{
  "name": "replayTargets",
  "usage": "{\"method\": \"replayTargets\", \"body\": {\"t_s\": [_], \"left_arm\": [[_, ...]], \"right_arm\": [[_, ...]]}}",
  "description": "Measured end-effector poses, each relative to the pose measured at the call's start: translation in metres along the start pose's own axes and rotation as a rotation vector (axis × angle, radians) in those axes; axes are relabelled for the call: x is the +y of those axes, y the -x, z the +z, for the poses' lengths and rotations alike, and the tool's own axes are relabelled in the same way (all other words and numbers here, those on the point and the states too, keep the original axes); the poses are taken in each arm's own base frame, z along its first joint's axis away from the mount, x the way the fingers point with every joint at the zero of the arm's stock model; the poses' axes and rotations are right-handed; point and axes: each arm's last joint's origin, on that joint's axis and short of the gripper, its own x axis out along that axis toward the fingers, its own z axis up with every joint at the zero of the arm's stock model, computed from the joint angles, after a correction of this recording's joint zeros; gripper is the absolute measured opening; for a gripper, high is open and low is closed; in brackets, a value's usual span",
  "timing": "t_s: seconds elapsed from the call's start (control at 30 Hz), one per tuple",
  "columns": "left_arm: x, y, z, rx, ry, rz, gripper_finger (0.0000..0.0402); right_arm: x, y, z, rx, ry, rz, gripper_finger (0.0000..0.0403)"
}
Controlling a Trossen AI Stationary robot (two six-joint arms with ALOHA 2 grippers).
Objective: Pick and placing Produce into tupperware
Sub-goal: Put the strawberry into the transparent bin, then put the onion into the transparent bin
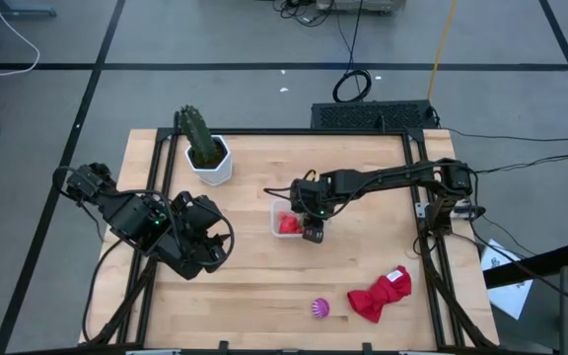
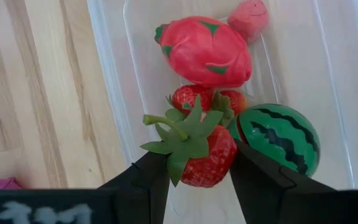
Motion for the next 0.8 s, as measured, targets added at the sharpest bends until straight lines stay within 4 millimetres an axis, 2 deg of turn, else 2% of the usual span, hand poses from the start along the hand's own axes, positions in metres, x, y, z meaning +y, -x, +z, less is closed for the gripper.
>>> {"method": "replayTargets", "body": {"t_s": [0.37,0.67,0.8], "left_arm": [[0.0,-0.0001,-0.0001,0.0,-0.001,0.0,0.0239],[0.0,-0.0001,-0.0001,0.0,-0.001,0.0,0.0239],[0.0,-0.0001,0.0,0.0,-0.002,0.0,0.0239]], "right_arm": [[-0.0007,-0.0014,-0.001,0.013,0.031,-0.011,0.0144],[-0.0023,-0.0014,-0.0007,0.004,0.033,-0.057,0.0206],[-0.0038,-0.0012,-0.0003,0.003,0.028,-0.058,0.0221]]}}
